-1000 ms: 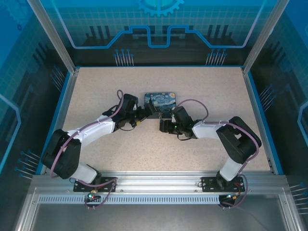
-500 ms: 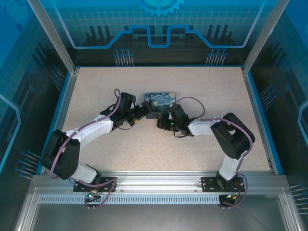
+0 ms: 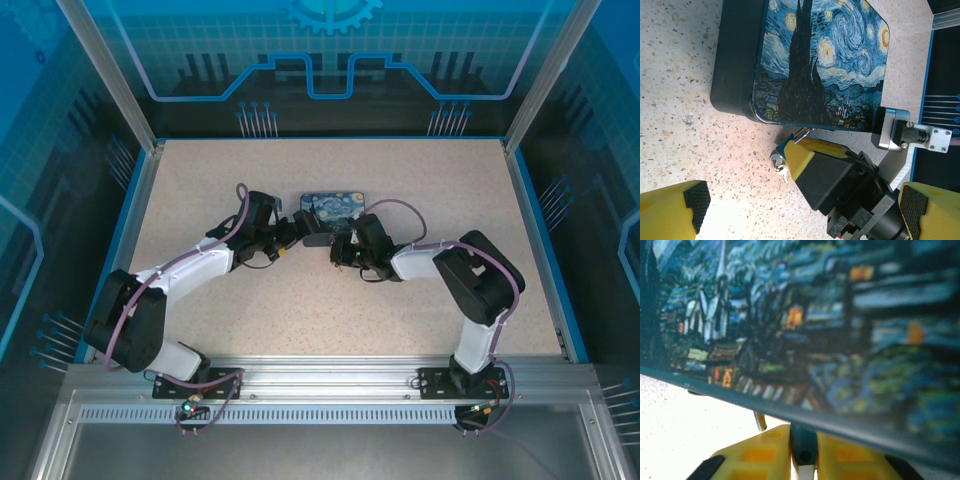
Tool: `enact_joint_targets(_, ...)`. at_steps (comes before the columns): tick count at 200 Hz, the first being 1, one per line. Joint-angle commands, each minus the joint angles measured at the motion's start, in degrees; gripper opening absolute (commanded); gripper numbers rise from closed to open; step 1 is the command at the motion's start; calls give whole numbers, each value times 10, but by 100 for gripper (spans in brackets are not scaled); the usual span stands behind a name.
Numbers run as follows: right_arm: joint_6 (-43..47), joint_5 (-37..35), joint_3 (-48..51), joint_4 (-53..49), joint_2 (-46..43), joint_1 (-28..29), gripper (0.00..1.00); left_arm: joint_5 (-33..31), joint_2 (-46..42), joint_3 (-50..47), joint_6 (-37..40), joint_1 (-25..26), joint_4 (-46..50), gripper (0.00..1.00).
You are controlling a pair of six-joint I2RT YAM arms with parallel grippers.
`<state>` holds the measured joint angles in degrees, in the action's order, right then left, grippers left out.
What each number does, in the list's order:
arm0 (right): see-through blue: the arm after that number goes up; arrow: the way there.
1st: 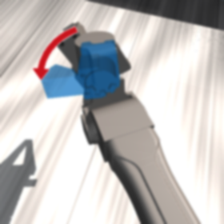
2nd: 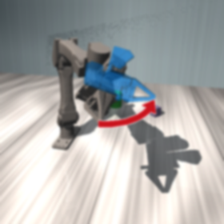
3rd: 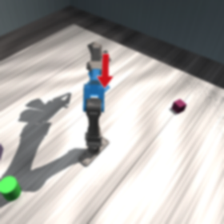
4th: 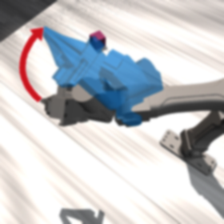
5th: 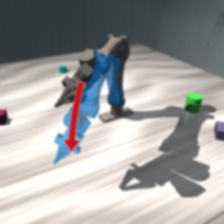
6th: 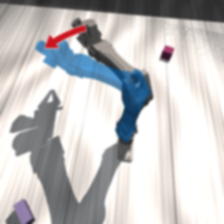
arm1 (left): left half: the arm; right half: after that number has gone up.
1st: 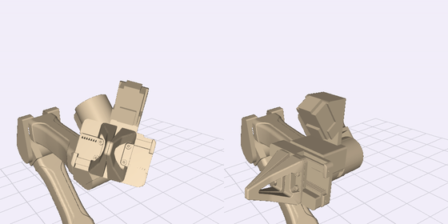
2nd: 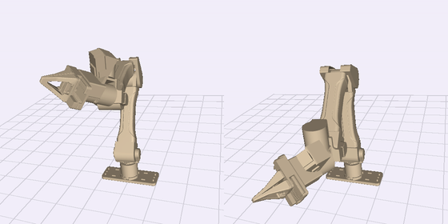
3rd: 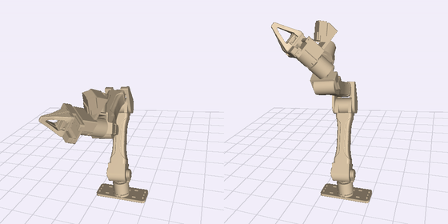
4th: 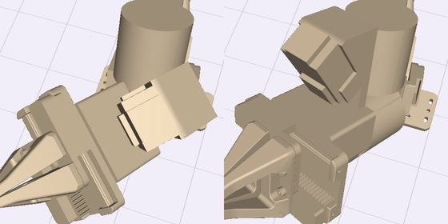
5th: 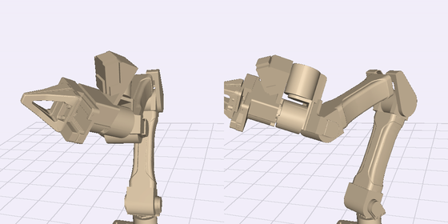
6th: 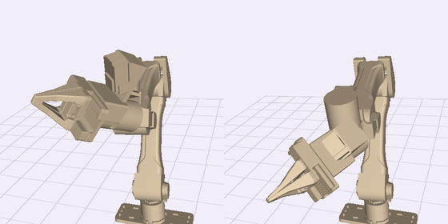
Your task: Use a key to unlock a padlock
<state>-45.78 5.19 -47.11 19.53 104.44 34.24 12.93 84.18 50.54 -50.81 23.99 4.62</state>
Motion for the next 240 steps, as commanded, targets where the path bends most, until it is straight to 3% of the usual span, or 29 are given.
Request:
enact_joint_targets(1,1,36,19,35,8,-16,13,17,10,19,15,-8,-1,99)
enact_joint_targets(34,9,69,30,56,1,-30,0,18,19,25,18,-9,-1,99)
enact_joint_targets(74,17,114,28,85,2,-37,0,8,28,37,35,-10,7,99)
enact_joint_targets(116,-13,136,25,107,17,-44,0,-59,61,76,94,-11,58,99)
enact_joint_targets(167,-62,130,40,131,30,-49,0,-163,132,149,174,-10,123,99)
enact_joint_targets(240,-132,130,56,166,52,-52,0,-215,214,204,208,-11,139,99)
